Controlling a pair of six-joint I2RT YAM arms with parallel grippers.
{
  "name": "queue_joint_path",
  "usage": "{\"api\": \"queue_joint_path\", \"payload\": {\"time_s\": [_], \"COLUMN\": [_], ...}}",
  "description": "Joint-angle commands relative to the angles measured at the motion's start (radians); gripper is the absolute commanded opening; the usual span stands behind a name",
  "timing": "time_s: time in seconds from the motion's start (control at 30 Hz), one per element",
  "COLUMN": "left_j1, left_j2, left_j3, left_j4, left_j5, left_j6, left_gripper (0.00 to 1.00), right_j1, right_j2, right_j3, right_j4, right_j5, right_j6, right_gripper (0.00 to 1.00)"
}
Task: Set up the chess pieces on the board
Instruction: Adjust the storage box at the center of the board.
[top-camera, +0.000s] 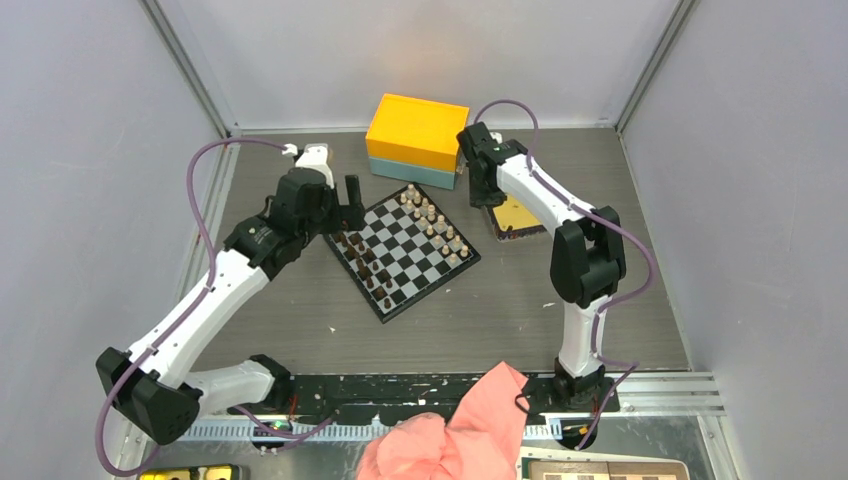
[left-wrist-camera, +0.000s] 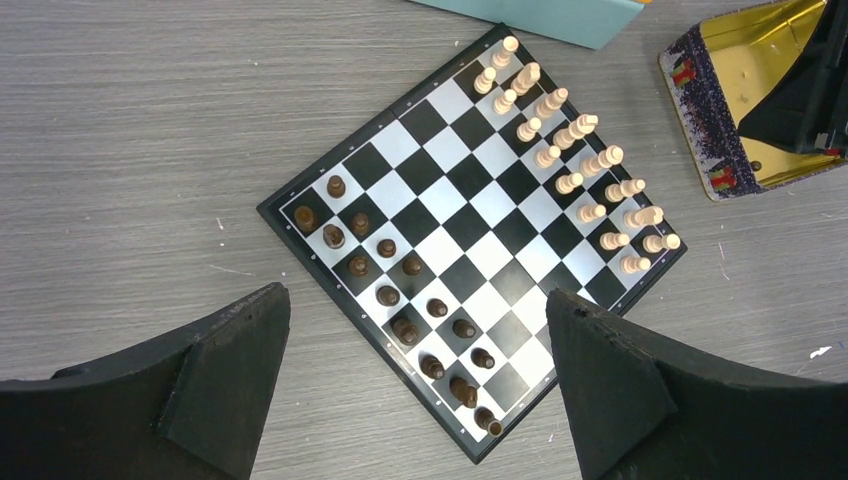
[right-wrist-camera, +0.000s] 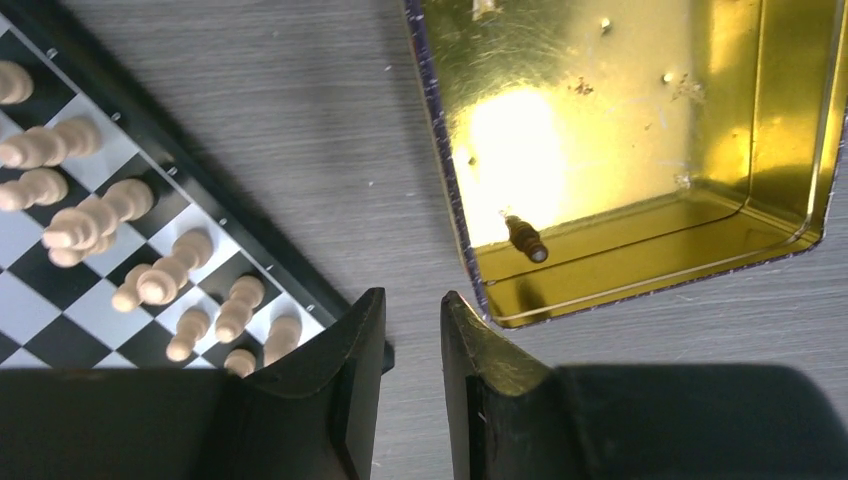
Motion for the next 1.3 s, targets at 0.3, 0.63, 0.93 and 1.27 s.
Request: {"api": "queue_joint_path", "payload": {"time_s": [0.3,0.63,0.93,1.27], "left_j1": [0.001,0.001,0.002,0.002], "left_j2": [0.039,0.076,0.102,0.132], "left_j3": [0.062,0.075,0.091,0.103], "left_j4": [0.043,0.048,0.038,0.029], "left_j5": [0.014,0.025,0.024,0.023], "left_j6": [0.033,0.042,0.057,0.07], "left_gripper": [0.99,0.99,0.99,0.99], "right_j1": [-0.077,-0.108,-0.135,-0.158], "right_j2": [0.069,0.122,0.17,0.267], "right_j3": [-0.004,0.007,0.042,0.223], "right_j4": [0.098,0.11,0.115,0.058], "right_j5": [-0.033,-0.064,-0.084,-0.058], "right_j6": [-0.029,-0.013,0.033,0.172], "right_gripper": [0.33,0.33,0.17,0.01]}}
